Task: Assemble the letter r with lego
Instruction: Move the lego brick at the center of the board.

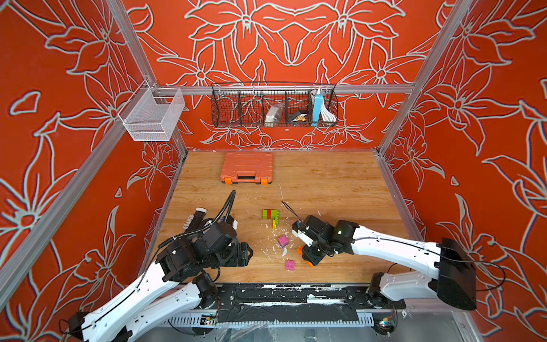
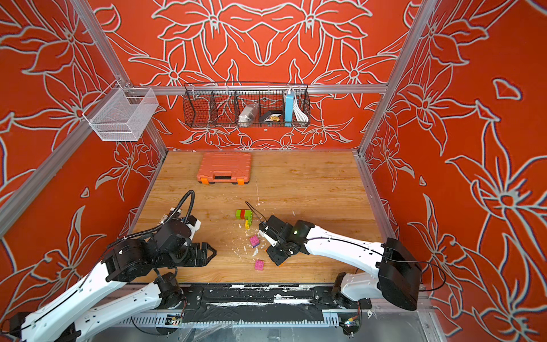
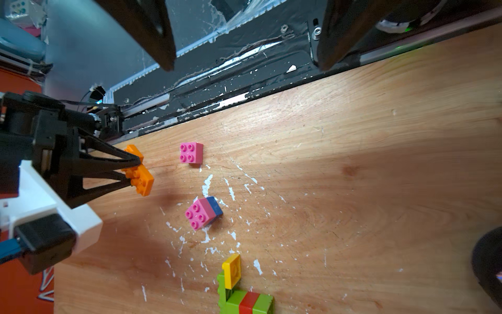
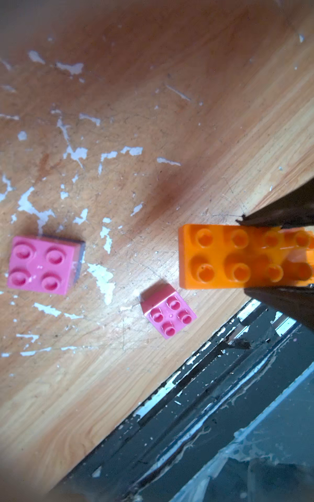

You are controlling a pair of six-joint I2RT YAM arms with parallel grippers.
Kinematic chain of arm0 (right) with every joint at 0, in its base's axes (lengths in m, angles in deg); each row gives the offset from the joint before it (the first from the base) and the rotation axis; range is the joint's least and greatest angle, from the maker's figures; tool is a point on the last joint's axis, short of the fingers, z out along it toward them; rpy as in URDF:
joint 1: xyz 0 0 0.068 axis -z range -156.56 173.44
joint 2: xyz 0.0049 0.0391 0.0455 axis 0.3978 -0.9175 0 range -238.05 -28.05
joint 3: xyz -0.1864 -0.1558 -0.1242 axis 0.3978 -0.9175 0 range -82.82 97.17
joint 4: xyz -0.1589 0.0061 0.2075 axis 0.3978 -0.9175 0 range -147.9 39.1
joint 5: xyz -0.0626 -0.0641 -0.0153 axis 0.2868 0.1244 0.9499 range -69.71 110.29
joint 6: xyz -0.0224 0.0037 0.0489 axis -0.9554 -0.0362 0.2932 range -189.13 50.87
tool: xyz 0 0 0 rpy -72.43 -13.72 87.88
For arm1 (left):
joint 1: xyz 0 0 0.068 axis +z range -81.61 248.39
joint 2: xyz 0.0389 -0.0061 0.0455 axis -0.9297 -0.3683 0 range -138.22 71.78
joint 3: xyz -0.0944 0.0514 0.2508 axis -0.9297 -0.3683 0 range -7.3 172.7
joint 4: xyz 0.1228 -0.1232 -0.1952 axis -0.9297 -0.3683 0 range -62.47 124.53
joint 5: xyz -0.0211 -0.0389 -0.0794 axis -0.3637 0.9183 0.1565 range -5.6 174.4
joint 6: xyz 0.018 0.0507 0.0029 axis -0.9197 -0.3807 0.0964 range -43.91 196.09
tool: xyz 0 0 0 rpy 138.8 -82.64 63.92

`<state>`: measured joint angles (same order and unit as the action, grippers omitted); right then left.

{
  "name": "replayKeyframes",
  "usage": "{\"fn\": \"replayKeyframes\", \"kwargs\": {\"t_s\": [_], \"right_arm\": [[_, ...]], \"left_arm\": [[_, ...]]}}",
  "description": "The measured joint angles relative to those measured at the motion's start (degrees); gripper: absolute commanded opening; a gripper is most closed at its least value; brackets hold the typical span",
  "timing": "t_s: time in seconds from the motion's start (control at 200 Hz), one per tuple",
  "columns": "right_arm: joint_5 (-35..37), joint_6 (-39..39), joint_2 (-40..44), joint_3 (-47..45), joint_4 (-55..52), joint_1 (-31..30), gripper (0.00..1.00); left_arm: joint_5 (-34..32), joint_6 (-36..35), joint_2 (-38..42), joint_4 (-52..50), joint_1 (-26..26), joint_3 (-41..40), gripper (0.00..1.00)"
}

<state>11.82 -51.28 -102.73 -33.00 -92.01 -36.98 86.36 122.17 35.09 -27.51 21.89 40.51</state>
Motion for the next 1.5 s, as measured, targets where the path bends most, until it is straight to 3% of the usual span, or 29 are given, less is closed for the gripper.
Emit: {"fn": "replayKeyframes", "kwargs": {"t_s": [0.27,0.575,1.061,1.501], "right_arm": [[-3.9,-23.3,1.1,3.0,0.1,0.0,0.0],[-4.1,-35.5,-1.0,0.6,2.4,-1.4,0.0],[-3.8,-36.4,-9.4,0.7,2.6,-4.2,0.0],[-2.9,-27.9,-13.7,2.8,5.9,-4.5,0.0]], "left_arm": [[1.3,7.0,10.0,1.4,0.0,-4.0,0.79],[-2.4,8.9,9.8,-0.4,0.0,-2.0,0.81],[-4.4,7.1,6.1,0.3,0.0,-1.4,0.83],[-5.6,6.6,8.0,0.1,0.0,-2.5,0.85]]}}
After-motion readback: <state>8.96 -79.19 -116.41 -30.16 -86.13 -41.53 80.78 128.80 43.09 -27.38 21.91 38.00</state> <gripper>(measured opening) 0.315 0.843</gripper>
